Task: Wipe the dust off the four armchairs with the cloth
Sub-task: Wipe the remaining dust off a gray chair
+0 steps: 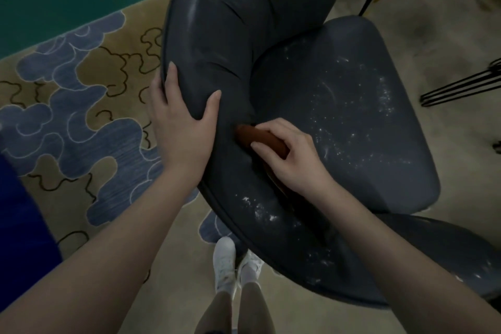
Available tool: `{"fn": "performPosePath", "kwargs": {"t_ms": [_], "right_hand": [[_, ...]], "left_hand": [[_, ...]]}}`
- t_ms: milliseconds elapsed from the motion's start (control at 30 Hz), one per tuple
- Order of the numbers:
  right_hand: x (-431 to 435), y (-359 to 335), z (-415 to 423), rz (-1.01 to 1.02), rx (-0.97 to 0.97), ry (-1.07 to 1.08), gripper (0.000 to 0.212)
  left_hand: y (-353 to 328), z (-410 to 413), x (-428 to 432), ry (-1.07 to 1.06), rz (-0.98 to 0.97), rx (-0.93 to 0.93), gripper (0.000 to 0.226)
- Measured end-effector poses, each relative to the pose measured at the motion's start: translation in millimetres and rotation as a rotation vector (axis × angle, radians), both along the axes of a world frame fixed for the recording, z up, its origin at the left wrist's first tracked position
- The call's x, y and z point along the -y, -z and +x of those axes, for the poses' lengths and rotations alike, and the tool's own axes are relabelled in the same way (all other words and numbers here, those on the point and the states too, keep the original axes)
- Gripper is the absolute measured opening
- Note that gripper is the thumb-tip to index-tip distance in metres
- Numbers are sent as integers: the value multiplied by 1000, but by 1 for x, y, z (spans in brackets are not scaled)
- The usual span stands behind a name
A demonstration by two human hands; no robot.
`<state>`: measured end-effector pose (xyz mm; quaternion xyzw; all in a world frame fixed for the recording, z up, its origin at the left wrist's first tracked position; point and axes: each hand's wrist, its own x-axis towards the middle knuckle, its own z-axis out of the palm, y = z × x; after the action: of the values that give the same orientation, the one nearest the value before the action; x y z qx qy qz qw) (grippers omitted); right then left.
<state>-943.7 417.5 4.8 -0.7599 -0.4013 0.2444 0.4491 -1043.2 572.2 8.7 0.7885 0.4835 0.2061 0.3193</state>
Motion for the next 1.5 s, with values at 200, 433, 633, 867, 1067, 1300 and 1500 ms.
{"fn": "performPosePath", "kwargs": {"t_ms": [200, 433, 633, 867, 1067, 1300, 1500], "right_hand": [[31, -14, -26, 14, 145, -124, 18], [12, -20, -21, -11, 182, 56, 20], [27, -20, -36, 1, 253, -132, 19], [26, -32, -27, 46, 207, -95, 19], [18, -26, -37, 66, 266, -377, 19], [52, -26, -19, 76, 179, -413, 19], [52, -21, -26, 79, 249, -430, 19]], "left_hand": [[1, -1, -2, 4, -44, 47, 77], [1, -4, -6, 11, -82, 96, 76], [-4, -7, -5, 27, -146, 108, 76], [-4, -25, 17, 51, -170, 152, 75], [0, -47, 34, 59, -184, 157, 71], [-4, -45, 52, -15, -191, 154, 67], [-4, -47, 69, -81, -172, 154, 65]]}}
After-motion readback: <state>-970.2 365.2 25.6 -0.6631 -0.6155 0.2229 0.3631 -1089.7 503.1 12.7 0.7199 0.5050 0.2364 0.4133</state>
